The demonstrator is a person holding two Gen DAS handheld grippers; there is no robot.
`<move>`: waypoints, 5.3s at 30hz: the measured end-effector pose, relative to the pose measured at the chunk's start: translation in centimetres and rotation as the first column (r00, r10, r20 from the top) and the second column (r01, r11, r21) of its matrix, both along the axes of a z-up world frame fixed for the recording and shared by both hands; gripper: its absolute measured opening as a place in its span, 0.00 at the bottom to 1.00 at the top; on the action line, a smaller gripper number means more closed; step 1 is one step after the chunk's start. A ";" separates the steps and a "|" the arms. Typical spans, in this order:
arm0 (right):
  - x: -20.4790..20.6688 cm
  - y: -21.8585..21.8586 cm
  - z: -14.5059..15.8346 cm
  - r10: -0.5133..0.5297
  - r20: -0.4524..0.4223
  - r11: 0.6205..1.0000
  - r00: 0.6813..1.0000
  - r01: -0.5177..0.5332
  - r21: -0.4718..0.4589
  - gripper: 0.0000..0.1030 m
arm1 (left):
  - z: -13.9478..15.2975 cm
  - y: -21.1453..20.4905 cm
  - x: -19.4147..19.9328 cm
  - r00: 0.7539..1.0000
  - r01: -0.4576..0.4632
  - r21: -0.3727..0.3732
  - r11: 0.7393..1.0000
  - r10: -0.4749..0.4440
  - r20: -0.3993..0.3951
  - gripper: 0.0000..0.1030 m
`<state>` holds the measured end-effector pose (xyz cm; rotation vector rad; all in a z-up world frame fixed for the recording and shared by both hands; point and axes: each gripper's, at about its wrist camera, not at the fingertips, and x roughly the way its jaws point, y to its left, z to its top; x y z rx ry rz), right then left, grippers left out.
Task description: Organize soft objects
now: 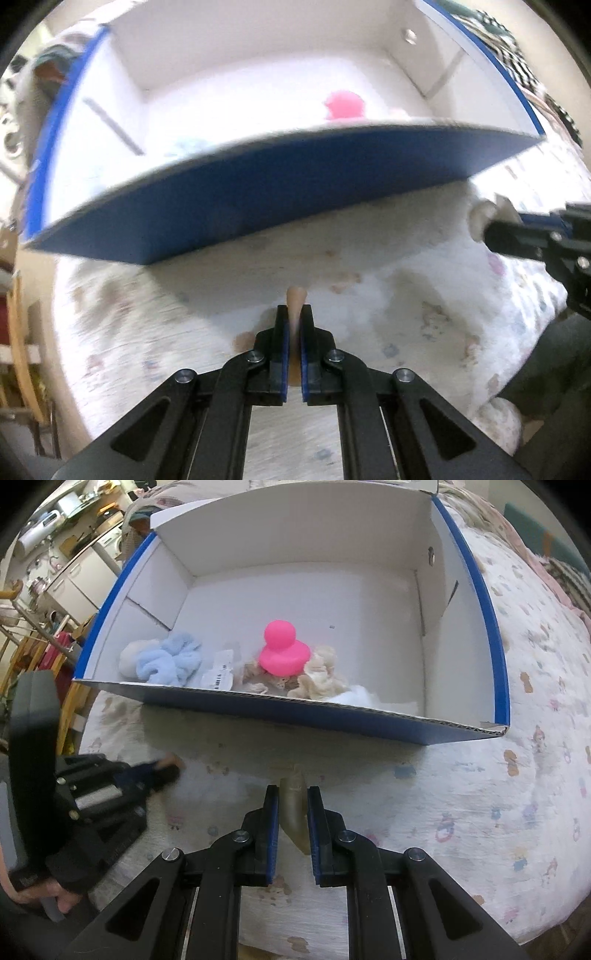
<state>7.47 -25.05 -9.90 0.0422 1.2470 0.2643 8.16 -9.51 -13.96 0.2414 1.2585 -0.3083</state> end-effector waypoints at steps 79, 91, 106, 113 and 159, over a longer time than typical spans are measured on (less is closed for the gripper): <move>8.8 0.5 2.2 -0.099 0.149 0.991 0.984 0.083 0.105 0.18 | 7.4 3.3 11.7 0.939 -0.191 -0.124 0.974 0.218 0.264 0.07; 8.8 0.2 2.2 -0.106 0.157 0.988 0.982 0.087 0.124 0.20 | 7.1 3.0 11.2 0.940 -0.192 -0.136 0.972 0.222 0.258 0.23; 8.8 0.2 2.8 -0.140 0.169 0.982 0.976 0.114 0.153 0.24 | 9.0 4.1 10.3 0.910 -0.224 -0.151 0.963 0.262 0.321 0.60; 8.7 0.4 3.6 -0.177 0.193 0.974 0.965 0.144 0.177 0.71 | 10.0 5.1 9.3 0.898 -0.251 -0.168 0.953 0.294 0.326 0.61; -2.8 1.1 10.0 -0.226 0.576 0.974 0.785 0.168 0.153 1.00 | 15.3 9.9 -2.4 0.771 -0.286 -0.242 0.927 0.372 0.517 0.96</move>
